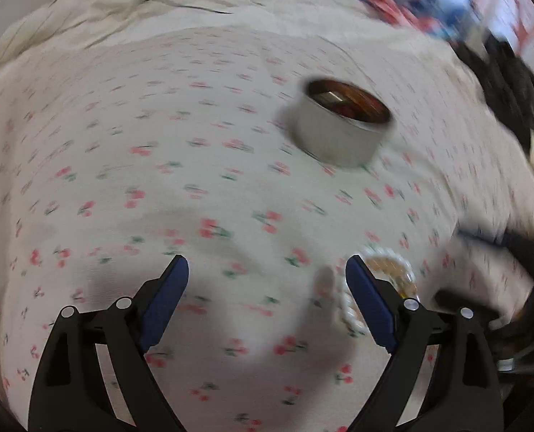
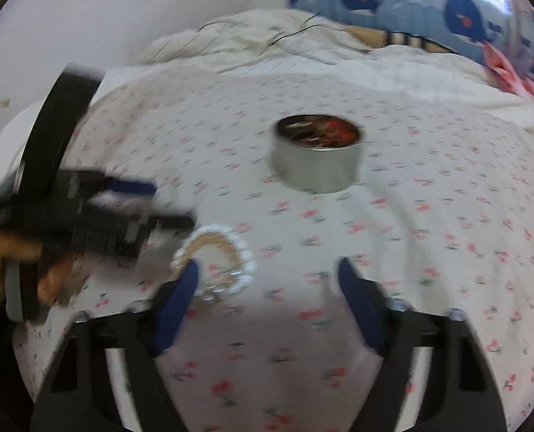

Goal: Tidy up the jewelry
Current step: 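Move both tools open back to the pearl and peach bead bracelets, then grasp the peach bead bracelet with the right tool and lift it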

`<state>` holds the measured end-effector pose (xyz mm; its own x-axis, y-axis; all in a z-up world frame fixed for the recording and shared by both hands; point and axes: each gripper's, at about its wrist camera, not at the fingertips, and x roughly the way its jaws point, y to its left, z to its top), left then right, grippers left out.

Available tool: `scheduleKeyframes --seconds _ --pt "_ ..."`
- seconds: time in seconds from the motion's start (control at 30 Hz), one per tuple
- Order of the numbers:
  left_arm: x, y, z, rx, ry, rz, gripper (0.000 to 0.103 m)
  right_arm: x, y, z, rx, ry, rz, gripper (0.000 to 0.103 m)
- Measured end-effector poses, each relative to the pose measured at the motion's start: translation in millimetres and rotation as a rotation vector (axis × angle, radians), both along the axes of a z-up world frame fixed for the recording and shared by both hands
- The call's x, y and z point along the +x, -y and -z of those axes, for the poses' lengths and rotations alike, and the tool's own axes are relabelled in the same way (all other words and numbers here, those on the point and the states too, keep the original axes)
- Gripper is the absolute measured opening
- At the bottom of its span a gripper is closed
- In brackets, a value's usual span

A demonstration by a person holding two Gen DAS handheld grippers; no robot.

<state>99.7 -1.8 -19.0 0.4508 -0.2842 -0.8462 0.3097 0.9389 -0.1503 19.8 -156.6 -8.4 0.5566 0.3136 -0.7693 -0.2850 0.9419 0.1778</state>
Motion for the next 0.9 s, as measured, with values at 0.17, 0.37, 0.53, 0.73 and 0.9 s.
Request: scheduleKeyframes --seconds 0.17,0.37,0.53,0.73,0.9 --pt "10.6 -18.5 -4.7 -0.08 -0.018 -0.074 0.085 4.4 -2.5 9.1 0.103 -0.062 -0.006 0.034" --pt "4.7 -6.2 -3.5 -0.055 -0.014 -0.027 0.085 -0.5 -13.5 5.8 0.064 -0.049 -0.036 0.034" --pt "2.1 -3.4 -3.6 -0.048 -0.01 -0.016 0.086 -5.5 -22.7 11.0 -0.017 -0.051 -0.064 0.021" --pt "1.5 -0.8 -1.8 -0.037 -0.015 0.001 0.086 -15.5 -14.9 4.2 -0.092 -0.022 -0.065 0.014" --pt "-1.9 7.3 2.0 -0.024 -0.024 0.035 0.086 -23.2 15.2 -5.6 -0.097 -0.01 0.055 0.014"
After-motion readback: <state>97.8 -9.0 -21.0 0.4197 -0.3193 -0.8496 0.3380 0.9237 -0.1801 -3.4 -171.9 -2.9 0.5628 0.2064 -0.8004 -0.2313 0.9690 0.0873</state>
